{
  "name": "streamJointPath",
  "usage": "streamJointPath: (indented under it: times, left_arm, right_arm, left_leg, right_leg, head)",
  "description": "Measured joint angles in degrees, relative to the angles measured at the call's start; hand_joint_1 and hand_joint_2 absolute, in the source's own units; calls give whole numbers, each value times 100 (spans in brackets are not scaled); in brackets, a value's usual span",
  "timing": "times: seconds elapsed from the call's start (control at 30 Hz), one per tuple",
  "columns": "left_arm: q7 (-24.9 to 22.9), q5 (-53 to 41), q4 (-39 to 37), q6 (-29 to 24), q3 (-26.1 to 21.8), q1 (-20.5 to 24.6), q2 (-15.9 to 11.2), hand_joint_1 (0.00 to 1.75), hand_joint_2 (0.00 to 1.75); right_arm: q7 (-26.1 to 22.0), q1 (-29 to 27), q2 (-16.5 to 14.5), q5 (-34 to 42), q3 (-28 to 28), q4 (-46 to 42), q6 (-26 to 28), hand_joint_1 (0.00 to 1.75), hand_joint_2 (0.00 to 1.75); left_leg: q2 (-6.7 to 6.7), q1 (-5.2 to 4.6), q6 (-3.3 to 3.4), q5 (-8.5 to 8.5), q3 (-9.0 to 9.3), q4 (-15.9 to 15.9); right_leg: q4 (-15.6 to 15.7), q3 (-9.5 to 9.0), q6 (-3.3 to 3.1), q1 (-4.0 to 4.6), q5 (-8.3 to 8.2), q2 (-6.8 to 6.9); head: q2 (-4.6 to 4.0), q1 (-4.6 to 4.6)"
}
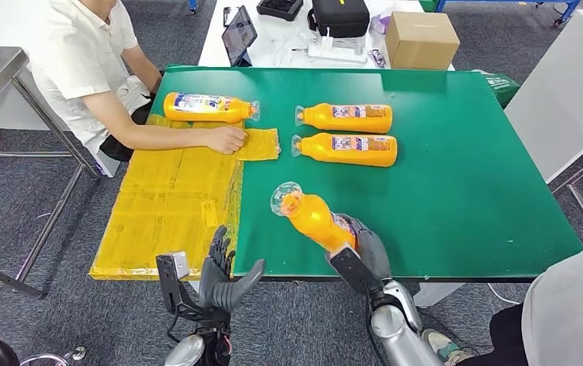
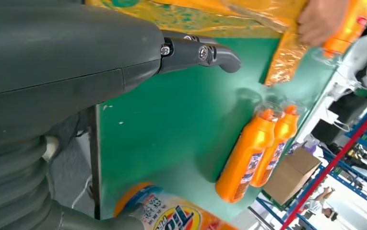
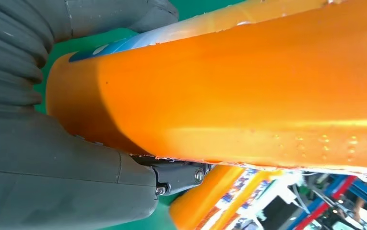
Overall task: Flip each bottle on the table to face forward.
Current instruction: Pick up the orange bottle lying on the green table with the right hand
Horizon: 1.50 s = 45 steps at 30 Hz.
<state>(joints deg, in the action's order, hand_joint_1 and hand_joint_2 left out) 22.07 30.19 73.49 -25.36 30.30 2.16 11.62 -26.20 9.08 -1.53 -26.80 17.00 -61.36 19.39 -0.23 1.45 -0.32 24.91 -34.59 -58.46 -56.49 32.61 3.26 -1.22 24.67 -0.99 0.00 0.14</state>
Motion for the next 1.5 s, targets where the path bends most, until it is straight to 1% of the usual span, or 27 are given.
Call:
streamJointPath:
  times: [0.17, 0.3, 0.37, 0.57, 0.67, 0.77, 0.87, 1.0, 1.13, 1.17, 1.2, 1.23, 1.27, 1.3, 1.33, 1.37, 1.4, 1.47, 1.5]
  left_arm:
    - [-32, 197, 318, 233, 53, -86, -74, 0, 175]
    - [54, 117, 575, 769, 254, -69, -145, 0, 175]
    - [81, 11, 662, 948, 375, -40, -165, 0, 175]
    - [40, -171, 703, 1175, 560, 60, -179, 0, 175]
    - [-53, -187, 667, 1184, 581, 122, -189, 0, 175]
    - [-348, -4, 583, 1164, 546, 183, -198, 0, 175]
    - [-550, 334, 407, 1122, 473, 269, -199, 0, 175]
    - [-524, 667, 132, 834, 391, 380, -183, 0, 175]
    - [-475, 787, 25, 652, 341, 436, -138, 0, 175]
    - [-461, 826, 11, 643, 327, 443, -123, 3, 175]
    - [-435, 861, 3, 651, 315, 448, -109, 41, 175]
    - [-404, 893, 0, 669, 305, 451, -97, 84, 175]
    - [-366, 912, 3, 696, 297, 450, -90, 128, 175]
    - [-321, 919, 18, 730, 290, 446, -85, 169, 175]
    - [-274, 910, 51, 762, 284, 436, -82, 175, 175]
    - [-223, 890, 98, 794, 279, 421, -80, 175, 175]
    - [-175, 861, 156, 824, 270, 402, -79, 175, 175]
    - [-97, 800, 287, 864, 228, 359, -76, 175, 175]
    - [-69, 767, 348, 875, 204, 339, -76, 175, 175]
  right_arm:
    - [-112, -62, -119, 246, 205, -197, 78, 175, 175]
    - [-132, -16, -198, 309, 435, -199, -17, 175, 175]
    - [-132, 41, -236, 273, 569, -173, -73, 175, 175]
    - [-63, 229, -329, 136, 1002, -49, -272, 174, 175]
    - [22, 327, -348, 9, 1177, 25, -286, 171, 175]
    - [51, 366, -346, -129, 1308, 77, -263, 167, 175]
    - [68, 364, -345, -231, 1465, 104, -224, 170, 175]
    - [141, 367, -366, -392, 1843, 91, -32, 175, 175]
    - [182, 368, -369, -453, 2058, 60, 130, 173, 175]
    - [183, 369, -369, -463, 2095, 55, 159, 171, 175]
    - [183, 372, -369, -461, 2129, 53, 182, 166, 175]
    - [183, 380, -370, -450, 2161, 53, 195, 158, 175]
    - [183, 391, -370, -431, 2191, 53, 205, 137, 175]
    - [183, 406, -370, -407, 2216, 53, 211, 99, 175]
    - [183, 422, -370, -383, 2240, 53, 209, 65, 175]
    - [183, 437, -370, -356, 2263, 53, 199, 30, 175]
    - [179, 446, -370, -331, 2288, 53, 180, 8, 175]
    - [167, 458, -371, -293, 2350, 53, 134, 0, 175]
    - [160, 459, -372, -284, 2377, 53, 112, 0, 175]
  left_leg:
    - [-1, -5, 0, 0, -28, -1]
    - [-2, -5, 0, 0, -35, -1]
    - [-2, -5, 0, 0, -36, -1]
    - [-2, -4, 0, 0, -37, -1]
    - [-3, -5, 1, 0, -39, -1]
    - [-4, -5, 1, -1, -40, -1]
    - [-7, -5, 1, -1, -42, -1]
    - [-8, -3, 1, -1, -43, -1]
    - [-11, -3, -1, -5, -51, -1]
    - [-11, -4, -1, -5, -52, -1]
    - [-11, -4, -1, -5, -52, -1]
    - [-11, -5, -1, -5, -53, -1]
    - [-11, -5, -1, -5, -53, -1]
    - [-11, -5, -1, -5, -53, -1]
    - [-10, -5, -1, -5, -53, -1]
    - [-10, -5, -1, -5, -53, -1]
    - [-10, -4, -1, -5, -53, -1]
    - [-9, -4, -1, -5, -53, -1]
    - [-9, -3, -1, -5, -53, -1]
  right_leg:
    - [1, 25, 0, -7, 0, 6]
    - [1, 33, 0, -7, 0, 7]
    - [0, 34, 0, -6, 0, 7]
    - [0, 37, 0, -6, 0, 7]
    - [1, 37, 1, -7, 0, 9]
    - [1, 37, 1, -7, 0, 10]
    - [0, 38, 1, -6, 0, 10]
    - [0, 45, 1, -5, 0, 11]
    - [0, 47, 1, -6, 1, 18]
    - [0, 47, 1, -6, 1, 18]
    - [0, 47, 1, -7, 1, 18]
    - [0, 47, 1, -7, 1, 18]
    - [0, 47, 1, -7, 1, 18]
    - [0, 48, 1, -7, 1, 18]
    - [0, 48, 1, -7, 1, 18]
    - [0, 49, 1, -7, 1, 18]
    - [0, 50, 1, -7, 1, 18]
    - [0, 51, 1, -6, 1, 18]
    - [0, 52, 1, -6, 1, 18]
  head:
    - [0, 0]
    - [0, -1]
    - [0, -1]
    - [0, -1]
    - [0, 0]
    - [0, 1]
    - [0, 2]
    - [0, -1]
    - [0, 2]
    - [0, 1]
    - [0, 1]
    - [0, 2]
    - [0, 1]
    - [0, 2]
    - [0, 1]
    - [0, 1]
    - [0, 2]
    - [0, 0]
    - [0, 1]
